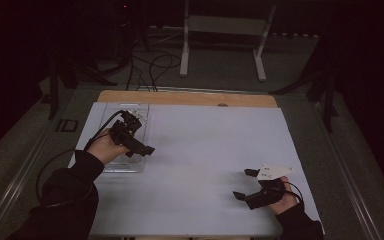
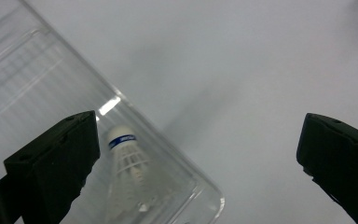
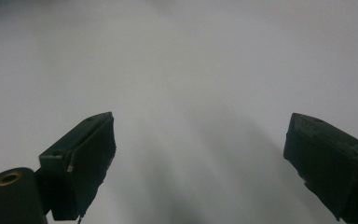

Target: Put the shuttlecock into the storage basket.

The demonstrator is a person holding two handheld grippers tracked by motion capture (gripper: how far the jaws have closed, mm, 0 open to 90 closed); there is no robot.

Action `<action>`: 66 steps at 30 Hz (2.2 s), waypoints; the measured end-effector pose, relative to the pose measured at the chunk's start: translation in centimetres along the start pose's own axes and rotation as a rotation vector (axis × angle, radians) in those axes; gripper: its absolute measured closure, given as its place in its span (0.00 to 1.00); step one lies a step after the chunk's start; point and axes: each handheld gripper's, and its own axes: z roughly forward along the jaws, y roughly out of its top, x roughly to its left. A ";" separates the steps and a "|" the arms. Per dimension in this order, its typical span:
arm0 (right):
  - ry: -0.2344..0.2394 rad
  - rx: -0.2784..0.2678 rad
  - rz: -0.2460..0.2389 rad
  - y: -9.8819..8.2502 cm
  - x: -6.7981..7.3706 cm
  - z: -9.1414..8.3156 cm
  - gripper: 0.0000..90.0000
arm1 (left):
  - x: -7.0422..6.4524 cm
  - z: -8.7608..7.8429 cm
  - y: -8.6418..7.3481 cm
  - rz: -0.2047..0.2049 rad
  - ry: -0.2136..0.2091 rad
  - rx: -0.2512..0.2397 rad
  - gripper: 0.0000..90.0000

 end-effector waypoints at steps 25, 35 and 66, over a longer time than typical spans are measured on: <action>0.001 -0.005 -0.003 -0.1 0.3 -0.2 0.10 | -5.8 0.3 0.8 0.171 -0.114 -0.131 0.00; 0.001 -0.008 -0.001 -0.1 0.4 -0.2 0.10 | -7.5 1.4 0.3 0.221 -0.188 -0.141 0.00; -0.016 -0.009 -0.002 -0.4 0.3 -0.6 0.10 | -8.8 3.7 -5.3 0.281 -0.315 -0.210 0.00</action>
